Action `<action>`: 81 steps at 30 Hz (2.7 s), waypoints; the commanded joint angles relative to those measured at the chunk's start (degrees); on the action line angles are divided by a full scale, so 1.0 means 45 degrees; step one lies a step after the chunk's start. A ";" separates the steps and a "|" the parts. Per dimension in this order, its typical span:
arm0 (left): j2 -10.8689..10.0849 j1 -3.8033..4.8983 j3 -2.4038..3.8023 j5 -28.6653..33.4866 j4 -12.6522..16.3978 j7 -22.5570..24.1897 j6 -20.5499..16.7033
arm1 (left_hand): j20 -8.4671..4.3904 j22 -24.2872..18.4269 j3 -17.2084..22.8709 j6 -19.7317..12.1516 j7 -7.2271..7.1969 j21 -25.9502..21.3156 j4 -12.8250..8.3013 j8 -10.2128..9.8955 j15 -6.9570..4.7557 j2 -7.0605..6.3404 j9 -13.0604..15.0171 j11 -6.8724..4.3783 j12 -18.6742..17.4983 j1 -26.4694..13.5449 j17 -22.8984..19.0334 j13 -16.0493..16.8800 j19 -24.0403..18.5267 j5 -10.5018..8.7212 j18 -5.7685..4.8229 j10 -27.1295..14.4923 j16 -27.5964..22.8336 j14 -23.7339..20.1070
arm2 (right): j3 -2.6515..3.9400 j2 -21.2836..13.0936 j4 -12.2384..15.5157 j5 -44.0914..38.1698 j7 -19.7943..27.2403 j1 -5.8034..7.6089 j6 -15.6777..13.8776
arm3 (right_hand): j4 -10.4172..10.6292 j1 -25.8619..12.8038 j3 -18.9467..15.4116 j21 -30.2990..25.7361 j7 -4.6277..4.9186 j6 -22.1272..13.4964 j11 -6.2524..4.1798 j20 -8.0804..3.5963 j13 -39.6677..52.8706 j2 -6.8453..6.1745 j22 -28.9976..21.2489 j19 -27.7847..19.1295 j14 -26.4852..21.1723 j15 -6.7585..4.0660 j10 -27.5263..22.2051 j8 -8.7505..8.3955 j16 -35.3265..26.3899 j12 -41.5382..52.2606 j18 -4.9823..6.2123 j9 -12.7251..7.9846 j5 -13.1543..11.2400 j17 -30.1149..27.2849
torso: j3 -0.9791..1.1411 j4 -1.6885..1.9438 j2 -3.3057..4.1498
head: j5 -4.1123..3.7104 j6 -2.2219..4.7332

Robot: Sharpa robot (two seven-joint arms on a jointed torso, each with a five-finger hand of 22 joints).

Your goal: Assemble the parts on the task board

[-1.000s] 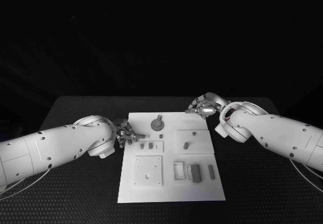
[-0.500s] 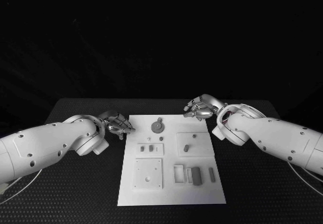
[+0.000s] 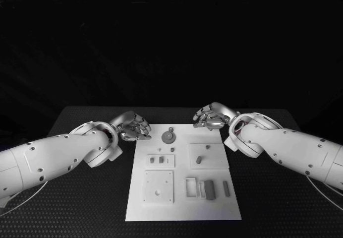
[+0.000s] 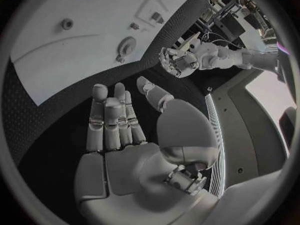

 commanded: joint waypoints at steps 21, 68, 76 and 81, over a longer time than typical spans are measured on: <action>0.2493 -0.0043 -0.0485 -0.8336 -0.0709 -0.0326 0.0655 | -0.0925 0.3881 -0.0363 -0.0172 -0.0226 0.4342 -0.0033 -0.0253 -0.0887 -0.0168 -0.0995 -0.0558 -0.0946 0.0297 0.3360 -0.0940 0.4353 -0.0118 0.1563 0.0221 0.5392 0.3877 | -0.0001 0.0170 -0.0181 -0.0092 0.0238 -0.0006 -0.0143 | 0.0043 -0.0060 -0.0064 -0.0019 0.0098 -0.0107 -0.0013 0.0050 -0.0137 -0.0011 0.0231 0.0009 0.0031 0.0072 0.0173 -0.0057 -0.0016 -0.0164 0.0073 -0.0038 0.0064 -0.0030 | 0.0031 -0.0029 0.0030 | -0.0098 -0.0010; 0.3771 -0.0756 -0.0549 -0.8988 -0.2379 -0.0176 0.0590 | -0.0682 0.3844 0.0138 0.0394 -0.0002 0.4501 -0.0033 -0.0084 -0.0704 0.0708 -0.1249 -0.0379 -0.0797 0.0700 0.3115 -0.1365 0.4223 0.0177 0.1785 0.0516 0.5853 0.3847 | -0.0001 0.0104 -0.0107 -0.0051 0.0215 -0.0006 -0.0183 | 0.0103 -0.0203 -0.0086 -0.0038 0.0106 -0.0131 -0.0006 0.0046 -0.0239 -0.0018 0.0219 0.0044 0.0056 0.0079 0.0234 -0.0062 -0.0016 -0.0246 0.0073 -0.0053 0.0066 -0.0052 | 0.0027 -0.0021 0.0036 | -0.0249 -0.0156; 0.3841 -0.0824 -0.0549 -0.9022 -0.2595 -0.0182 0.0655 | -0.0678 0.3849 0.0268 0.0472 0.0025 0.4537 -0.0015 -0.0062 -0.0709 0.0706 -0.1268 -0.0385 -0.0796 0.0743 0.3084 -0.1369 0.4204 0.0165 0.1767 0.0641 0.5888 0.3839 | -0.0001 0.0107 -0.0109 -0.0046 0.0215 -0.0006 -0.0177 | 0.0107 -0.0214 -0.0087 -0.0040 0.0106 -0.0132 -0.0006 0.0045 -0.0246 -0.0023 0.0219 0.0045 0.0057 0.0079 0.0239 -0.0061 -0.0017 -0.0252 0.0073 -0.0053 0.0066 -0.0054 | 0.0034 -0.0025 0.0030 | -0.0258 -0.0175; 0.3836 -0.0829 -0.0548 -0.9015 -0.2616 -0.0122 0.0559 | -0.0682 0.3849 0.0343 0.0493 0.0037 0.4559 -0.0005 -0.0062 -0.0714 0.0742 -0.1284 -0.0389 -0.0802 0.0739 0.3066 -0.1371 0.4197 0.0167 0.1760 0.0697 0.5908 0.3836 | -0.0001 0.0102 -0.0118 -0.0024 0.0229 -0.0006 -0.0178 | 0.0111 -0.0223 -0.0088 -0.0042 0.0107 -0.0133 -0.0006 0.0045 -0.0252 -0.0026 0.0218 0.0046 0.0057 0.0079 0.0242 -0.0061 -0.0018 -0.0256 0.0073 -0.0054 0.0066 -0.0055 | 0.0026 -0.0013 0.0027 | -0.0278 -0.0181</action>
